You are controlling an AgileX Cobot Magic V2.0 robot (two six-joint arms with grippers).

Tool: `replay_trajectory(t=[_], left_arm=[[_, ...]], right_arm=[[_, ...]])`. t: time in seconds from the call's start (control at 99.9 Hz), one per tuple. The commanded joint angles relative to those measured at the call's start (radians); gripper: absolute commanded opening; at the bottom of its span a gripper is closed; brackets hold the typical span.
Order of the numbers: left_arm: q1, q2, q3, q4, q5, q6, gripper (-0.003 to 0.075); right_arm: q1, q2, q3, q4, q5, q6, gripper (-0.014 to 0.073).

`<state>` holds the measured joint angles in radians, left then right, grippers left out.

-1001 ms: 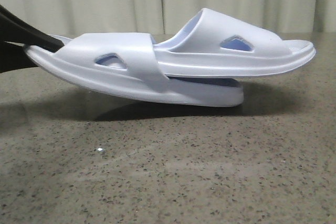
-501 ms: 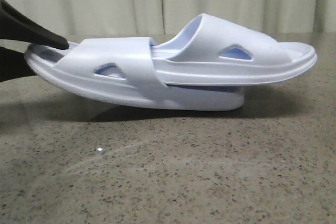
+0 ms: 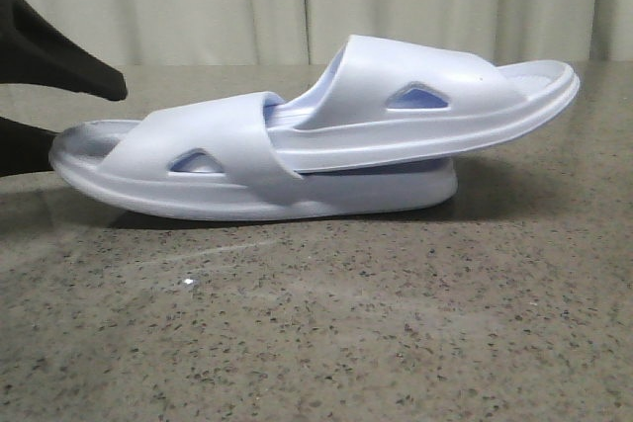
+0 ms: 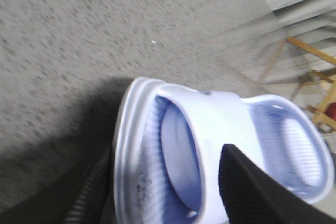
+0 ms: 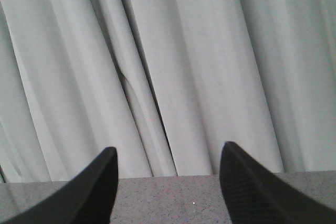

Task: Insert blue slippers together front up
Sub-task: 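Open the left gripper and withdraw it from the slipper heels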

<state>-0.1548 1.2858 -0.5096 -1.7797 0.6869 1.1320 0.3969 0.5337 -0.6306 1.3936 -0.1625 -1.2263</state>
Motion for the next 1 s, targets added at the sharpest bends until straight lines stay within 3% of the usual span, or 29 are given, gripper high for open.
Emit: replay_trajectory(t=[0.0,0.21,0.591,0.991], left_arm=[[-0.002,-0.015,-0.030,-0.081,-0.022,0.070,0.0395],[-0.002,-0.024,-0.063,-0.081,-0.164,0.255,0.0395],[-0.002,-0.185,-0.165,-0.081,-0.168,0.424,0.0395],[-0.002,-0.571,-0.126,0.044,-0.429,0.441,0.0394]], right_arm=[[-0.004,0.001,-0.038,-0.018,-0.002,-0.021,0.0363],[-0.004,0.001,-0.038,-0.018,-0.007,-0.021,0.0363],[-0.004,0.001,-0.003,-0.018,-0.100,-0.021,0.0363],[-0.004,0.001,0.072,-0.018,-0.158,-0.170,0.0363]])
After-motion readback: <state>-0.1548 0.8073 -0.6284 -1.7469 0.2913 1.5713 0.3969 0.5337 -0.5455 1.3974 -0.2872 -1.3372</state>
